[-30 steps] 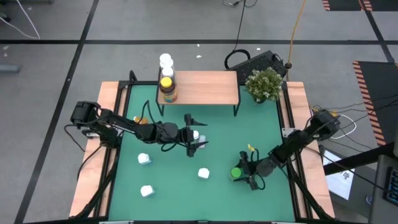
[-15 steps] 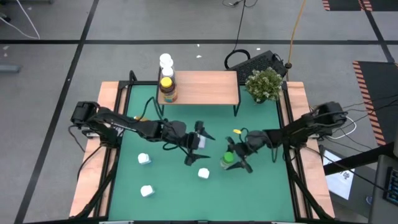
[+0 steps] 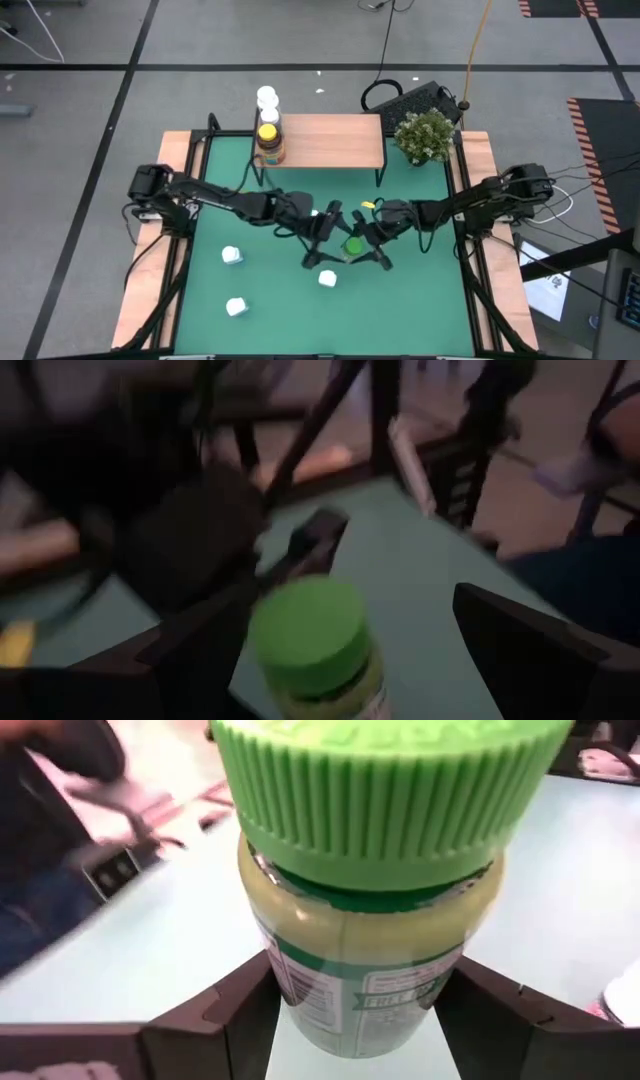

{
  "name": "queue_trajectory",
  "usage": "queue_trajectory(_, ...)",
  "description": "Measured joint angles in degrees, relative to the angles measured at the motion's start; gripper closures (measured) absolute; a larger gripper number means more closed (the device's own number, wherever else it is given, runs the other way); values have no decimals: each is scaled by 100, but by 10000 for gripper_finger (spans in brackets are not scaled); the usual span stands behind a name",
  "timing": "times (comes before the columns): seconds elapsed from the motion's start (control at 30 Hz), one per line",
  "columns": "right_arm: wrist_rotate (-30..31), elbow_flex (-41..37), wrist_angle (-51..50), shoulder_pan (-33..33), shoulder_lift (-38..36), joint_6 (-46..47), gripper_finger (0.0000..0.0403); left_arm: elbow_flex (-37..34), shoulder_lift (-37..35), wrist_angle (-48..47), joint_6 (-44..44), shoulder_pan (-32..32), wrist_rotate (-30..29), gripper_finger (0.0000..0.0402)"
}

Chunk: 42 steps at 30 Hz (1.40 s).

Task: Pick and place medicine bottles onto shelf by color
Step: Put the green pill bottle on the shelf

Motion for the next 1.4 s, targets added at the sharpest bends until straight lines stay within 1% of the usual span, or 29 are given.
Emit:
queue_trajectory(0.07, 16, 6, -76, 64, 0, -153, 180, 261, 289, -155, -21, 63, -6, 46)
queue_trajectory(0.13, 148, 4, -241, 116, -9, -143, 180, 387, 427, -445, 10, 80, -4, 46)
queue_trajectory(0.2, 292, -26, -371, 155, -12, -182, 180, 469, 470, -502, 104, 73, 145, 46)
queue_trajectory(0.27, 301, -24, -363, 189, -23, -240, 180, 479, 462, -465, 152, 66, 325, 46)
queue_trajectory(0.47, 304, -22, -373, 217, -28, -316, 179, 477, 470, -457, 229, 75, 389, 46)
queue_trajectory(0.53, 349, -22, -381, 217, -28, -292, 179, 477, 468, -472, 223, 63, 291, 46)
queue_trajectory(0.7, 884, -22, -372, 217, -28, -420, 179, 477, 468, -517, -25, 47, -75, 46)
queue_trajectory(0.77, 903, -22, -357, 217, -28, -440, 179, 477, 468, -607, -57, 43, -171, 49)
queue_trajectory(0.87, 877, -22, -309, 222, -28, -458, 179, 477, 468, -669, -21, 21, -302, 72)
queue_trajectory(1.07, 879, -22, -283, 221, -28, -501, 179, 472, 468, -709, 82, 10, -291, 158)
queue_trajectory(1.17, 879, -23, -291, 219, -28, -529, 179, 472, 468, -712, 105, 10, -259, 192)
queue_trajectory(1.27, 879, -25, -276, 219, -28, -530, 179, 472, 468, -689, 98, 10, -254, 209)
queue_trajectory(1.4, 885, -25, -283, 219, -28, -508, 179, 470, 468, -680, 129, 2, -282, 205)
